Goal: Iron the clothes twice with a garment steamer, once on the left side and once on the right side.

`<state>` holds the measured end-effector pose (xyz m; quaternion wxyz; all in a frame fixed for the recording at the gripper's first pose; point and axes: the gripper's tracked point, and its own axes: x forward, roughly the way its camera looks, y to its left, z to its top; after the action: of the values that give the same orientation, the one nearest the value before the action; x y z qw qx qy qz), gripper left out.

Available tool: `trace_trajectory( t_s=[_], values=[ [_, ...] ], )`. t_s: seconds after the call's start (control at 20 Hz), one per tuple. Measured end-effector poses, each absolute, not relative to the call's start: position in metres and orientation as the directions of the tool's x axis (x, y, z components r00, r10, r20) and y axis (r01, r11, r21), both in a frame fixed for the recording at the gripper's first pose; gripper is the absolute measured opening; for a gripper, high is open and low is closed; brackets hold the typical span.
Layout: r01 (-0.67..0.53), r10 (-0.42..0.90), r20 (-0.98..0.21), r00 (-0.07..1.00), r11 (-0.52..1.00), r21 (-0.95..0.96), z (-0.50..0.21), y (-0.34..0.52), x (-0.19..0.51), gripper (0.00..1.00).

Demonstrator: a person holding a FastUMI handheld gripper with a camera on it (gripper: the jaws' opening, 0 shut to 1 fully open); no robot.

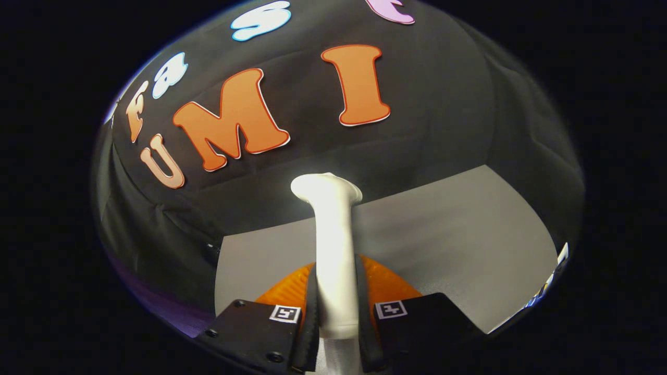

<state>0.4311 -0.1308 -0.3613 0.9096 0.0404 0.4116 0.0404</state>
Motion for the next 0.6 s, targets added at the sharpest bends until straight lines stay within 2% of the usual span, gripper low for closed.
trace_trajectory(
  t_s=[0.35,0.6],
  values=[
    [-0.086,0.107,-0.629,0.770,0.994,0.063,-0.295,-0.119,0.386,0.38],
    [-0.070,0.101,-0.554,0.826,0.995,0.078,-0.251,-0.106,0.327,0.38]
  ],
)
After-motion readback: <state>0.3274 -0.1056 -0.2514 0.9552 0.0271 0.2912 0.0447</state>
